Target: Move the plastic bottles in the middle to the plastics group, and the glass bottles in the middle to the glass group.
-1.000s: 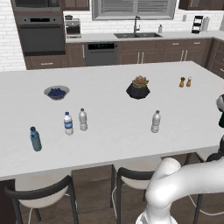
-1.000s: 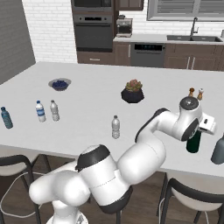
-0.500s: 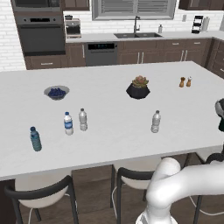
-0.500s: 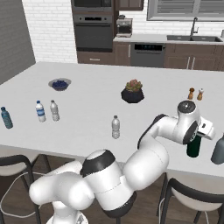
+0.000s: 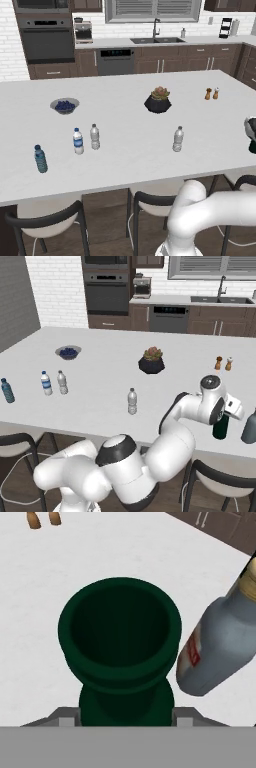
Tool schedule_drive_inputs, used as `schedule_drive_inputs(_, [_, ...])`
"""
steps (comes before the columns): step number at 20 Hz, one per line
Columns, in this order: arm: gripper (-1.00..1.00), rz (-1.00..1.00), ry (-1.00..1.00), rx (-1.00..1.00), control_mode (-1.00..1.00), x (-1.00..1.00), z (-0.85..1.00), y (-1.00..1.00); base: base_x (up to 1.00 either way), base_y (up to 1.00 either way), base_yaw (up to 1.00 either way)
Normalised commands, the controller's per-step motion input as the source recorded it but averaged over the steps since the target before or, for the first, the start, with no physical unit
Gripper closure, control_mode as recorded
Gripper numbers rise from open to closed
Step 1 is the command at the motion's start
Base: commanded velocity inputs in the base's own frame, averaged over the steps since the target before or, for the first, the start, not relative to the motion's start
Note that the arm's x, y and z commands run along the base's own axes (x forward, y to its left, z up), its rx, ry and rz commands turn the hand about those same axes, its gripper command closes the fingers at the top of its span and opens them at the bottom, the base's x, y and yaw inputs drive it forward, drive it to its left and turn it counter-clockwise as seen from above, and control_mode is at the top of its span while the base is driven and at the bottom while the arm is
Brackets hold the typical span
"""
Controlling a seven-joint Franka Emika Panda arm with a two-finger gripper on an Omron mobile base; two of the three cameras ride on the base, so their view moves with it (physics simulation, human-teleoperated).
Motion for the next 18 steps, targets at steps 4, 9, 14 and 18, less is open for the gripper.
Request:
schedule_drive_inputs(4, [1.0,-0.1,-0.05,0.07,-1.0,0.1,0.0,0.0,0.0,0.0,0.0])
schedule_drive_inputs(9, [1.0,-0.12,-0.09,0.07,-1.0,0.23,0.0,0.0,0.0,0.0,0.0])
schedule_drive_inputs(14, [1.0,-0.1,-0.06,0.0,-1.0,0.39,0.0,0.0,0.0,0.0,0.0])
schedule_drive_inputs(18, [1.0,-0.06,0.01,-0.02,-1.0,0.37,0.0,0.0,0.0,0.0,0.0])
